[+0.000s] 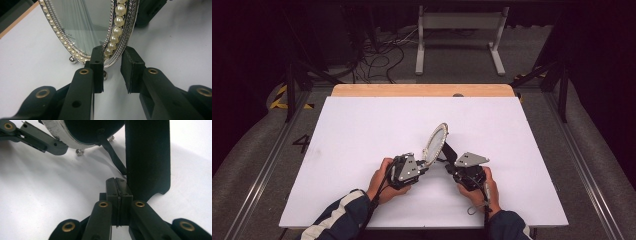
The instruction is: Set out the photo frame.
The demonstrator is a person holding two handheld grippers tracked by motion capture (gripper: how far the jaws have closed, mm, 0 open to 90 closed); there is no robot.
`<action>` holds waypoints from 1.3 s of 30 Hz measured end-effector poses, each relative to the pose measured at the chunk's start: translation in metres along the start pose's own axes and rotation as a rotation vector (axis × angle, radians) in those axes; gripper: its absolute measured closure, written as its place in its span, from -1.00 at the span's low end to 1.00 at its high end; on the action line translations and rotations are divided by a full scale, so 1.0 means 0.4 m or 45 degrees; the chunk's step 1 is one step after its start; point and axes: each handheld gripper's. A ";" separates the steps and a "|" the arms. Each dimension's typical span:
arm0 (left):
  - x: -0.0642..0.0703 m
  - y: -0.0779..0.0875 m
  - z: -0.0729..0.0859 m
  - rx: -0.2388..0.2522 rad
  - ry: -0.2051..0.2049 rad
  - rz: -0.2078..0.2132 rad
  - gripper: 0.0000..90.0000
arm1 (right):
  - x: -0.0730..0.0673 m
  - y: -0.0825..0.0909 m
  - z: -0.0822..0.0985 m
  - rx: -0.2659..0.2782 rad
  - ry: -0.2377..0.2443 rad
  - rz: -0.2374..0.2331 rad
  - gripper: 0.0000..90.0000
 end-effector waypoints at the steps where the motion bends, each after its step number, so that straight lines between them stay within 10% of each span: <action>1: 0.000 0.000 0.000 -0.002 -0.001 0.002 0.63 | 0.003 0.000 0.000 0.000 -0.003 0.001 1.00; 16: -0.040 0.057 0.041 0.018 0.032 0.012 0.34 | 0.016 -0.003 -0.001 -0.007 -0.039 0.023 0.96; 29: -0.082 0.156 0.187 -0.029 0.211 -0.057 -0.19 | -0.011 0.025 -0.012 0.034 -0.041 -0.031 0.83; 39: -0.075 0.198 0.263 -0.076 0.325 -0.092 -0.44 | -0.061 0.041 -0.027 0.109 -0.027 -0.023 0.33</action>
Point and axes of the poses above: each handheld gripper's, and its own axes: y roughly backward along the jaws, z roughly out of its underside, x roughly to its right, and after that the axes turned 15 degrees about -x, right-handed
